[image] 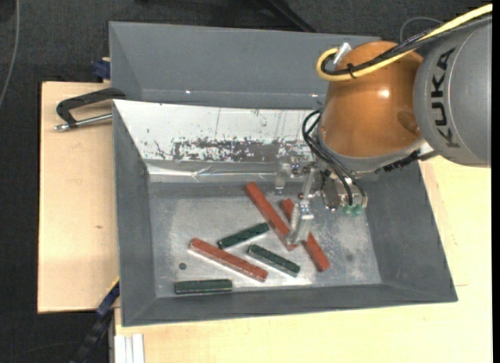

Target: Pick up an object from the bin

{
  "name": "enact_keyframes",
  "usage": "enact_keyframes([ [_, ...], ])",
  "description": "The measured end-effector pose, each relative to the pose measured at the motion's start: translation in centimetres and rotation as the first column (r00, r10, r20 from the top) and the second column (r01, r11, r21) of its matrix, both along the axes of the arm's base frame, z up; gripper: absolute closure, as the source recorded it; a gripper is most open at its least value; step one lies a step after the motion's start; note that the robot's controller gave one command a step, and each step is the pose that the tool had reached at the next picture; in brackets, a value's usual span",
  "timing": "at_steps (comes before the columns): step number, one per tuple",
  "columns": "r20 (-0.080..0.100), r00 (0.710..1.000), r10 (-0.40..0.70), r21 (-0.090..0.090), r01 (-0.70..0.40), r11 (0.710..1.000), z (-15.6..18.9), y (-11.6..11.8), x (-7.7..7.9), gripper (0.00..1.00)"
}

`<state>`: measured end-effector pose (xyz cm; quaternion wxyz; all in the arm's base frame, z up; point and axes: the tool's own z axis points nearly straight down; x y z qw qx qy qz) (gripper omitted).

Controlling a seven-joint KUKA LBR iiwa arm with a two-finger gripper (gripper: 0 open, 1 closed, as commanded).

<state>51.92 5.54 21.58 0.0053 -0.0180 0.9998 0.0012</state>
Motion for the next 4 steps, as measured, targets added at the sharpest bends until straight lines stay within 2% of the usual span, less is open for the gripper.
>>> enact_keyframes([
  [1, -0.006, 0.994, 0.110, -0.002, -0.110, 0.994, -8.4, -2.6, 1.8, 0.00],
  [2, -0.009, 0.977, 0.213, -0.001, -0.213, 0.977, -14.7, -3.6, 1.6, 0.00],
  [3, -0.006, 0.998, -0.066, -0.001, 0.066, 0.998, -14.5, -4.7, 2.5, 0.00],
  [4, -0.004, 0.977, 0.212, -0.003, -0.212, 0.977, -14.5, -3.7, 1.9, 0.00],
])
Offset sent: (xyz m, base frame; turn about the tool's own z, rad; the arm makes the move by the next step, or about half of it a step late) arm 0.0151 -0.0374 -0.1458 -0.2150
